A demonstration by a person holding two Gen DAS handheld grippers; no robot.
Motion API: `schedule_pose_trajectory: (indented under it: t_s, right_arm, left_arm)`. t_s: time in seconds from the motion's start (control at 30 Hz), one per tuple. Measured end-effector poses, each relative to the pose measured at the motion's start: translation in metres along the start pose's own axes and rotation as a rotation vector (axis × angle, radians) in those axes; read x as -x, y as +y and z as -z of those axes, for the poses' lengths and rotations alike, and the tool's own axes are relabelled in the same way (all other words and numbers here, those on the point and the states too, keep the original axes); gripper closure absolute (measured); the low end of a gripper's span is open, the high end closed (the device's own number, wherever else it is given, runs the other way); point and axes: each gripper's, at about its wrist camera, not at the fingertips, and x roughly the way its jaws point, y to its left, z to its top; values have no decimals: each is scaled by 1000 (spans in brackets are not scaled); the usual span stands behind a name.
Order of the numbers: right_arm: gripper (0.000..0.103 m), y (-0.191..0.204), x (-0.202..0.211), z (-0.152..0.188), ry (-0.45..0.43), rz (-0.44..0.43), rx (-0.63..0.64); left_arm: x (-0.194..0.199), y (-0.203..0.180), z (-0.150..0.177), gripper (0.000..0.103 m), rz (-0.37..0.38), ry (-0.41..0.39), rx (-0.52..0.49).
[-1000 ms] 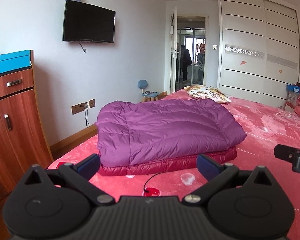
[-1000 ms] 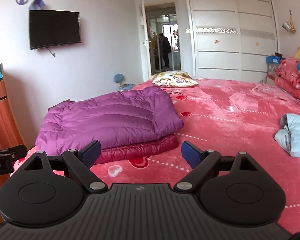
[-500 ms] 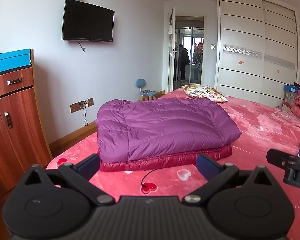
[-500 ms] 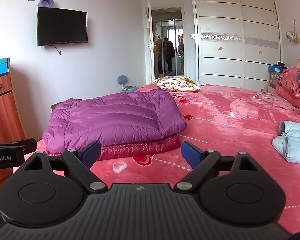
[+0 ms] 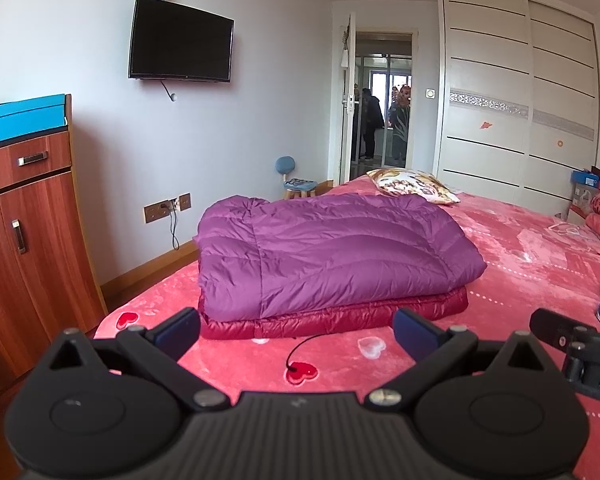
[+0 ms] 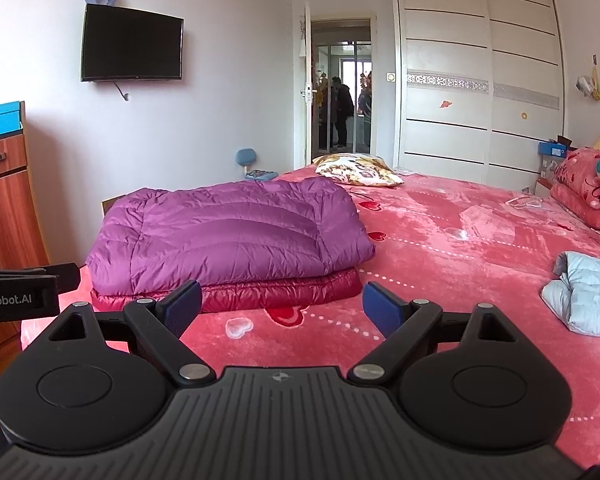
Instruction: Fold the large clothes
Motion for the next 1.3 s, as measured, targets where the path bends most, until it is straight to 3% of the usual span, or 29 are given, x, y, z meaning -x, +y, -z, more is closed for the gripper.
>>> schedule_pose_trajectory:
  t_s: [1.3]
  right_arm:
    - [0, -9, -13, 10, 57, -14, 1]
  left_arm:
    - [-22, -13, 13, 1, 3, 38, -28]
